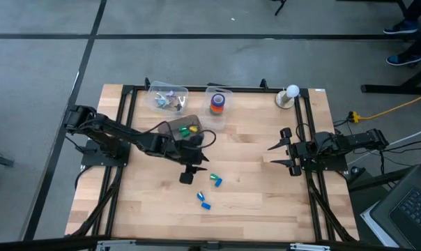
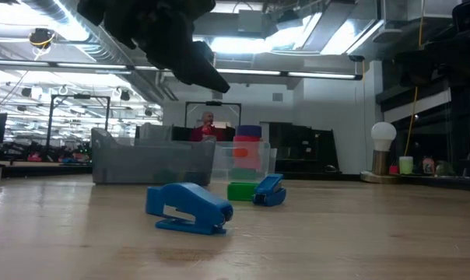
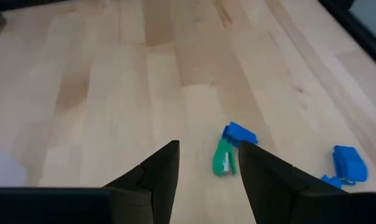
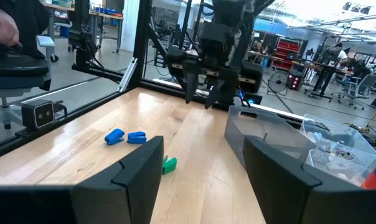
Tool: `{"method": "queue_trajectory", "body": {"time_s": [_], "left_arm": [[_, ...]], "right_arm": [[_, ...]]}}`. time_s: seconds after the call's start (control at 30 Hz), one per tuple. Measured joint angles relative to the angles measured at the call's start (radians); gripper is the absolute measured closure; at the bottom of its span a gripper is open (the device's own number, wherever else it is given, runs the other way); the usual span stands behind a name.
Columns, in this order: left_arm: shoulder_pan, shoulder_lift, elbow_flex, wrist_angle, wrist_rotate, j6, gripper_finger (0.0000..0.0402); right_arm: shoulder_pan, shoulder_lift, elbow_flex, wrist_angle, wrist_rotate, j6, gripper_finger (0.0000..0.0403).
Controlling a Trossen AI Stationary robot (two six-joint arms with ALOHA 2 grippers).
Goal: Pick and place Stapler, Stapler remover, tape
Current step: Put the green stapler into the black bin
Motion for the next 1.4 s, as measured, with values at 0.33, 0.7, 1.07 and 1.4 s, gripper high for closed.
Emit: {"method": "queue_trajectory", "body": {"time_s": [0.33,0.7,1.07,1.4], "left_arm": [[-0.024,0.000,0.000,0.000,-0.071,-0.012,0.0210],[-0.020,0.074,0.075,-0.024,-0.089,-0.001,0.0191],[-0.019,0.284,0.228,-0.130,-0.011,0.123,0.0191],[-0.015,0.383,0.257,-0.129,0.067,0.130,0.0192]], "right_arm": [[0.000,0.000,0.000,0.000,0.000,0.000,0.0178],[0.000,0.000,0.000,0.000,0.000,0.000,0.0178],[0.000,0.000,0.000,0.000,0.000,0.000,0.0178],[0.000,0.000,0.000,0.000,0.000,0.000,0.0178]]}}
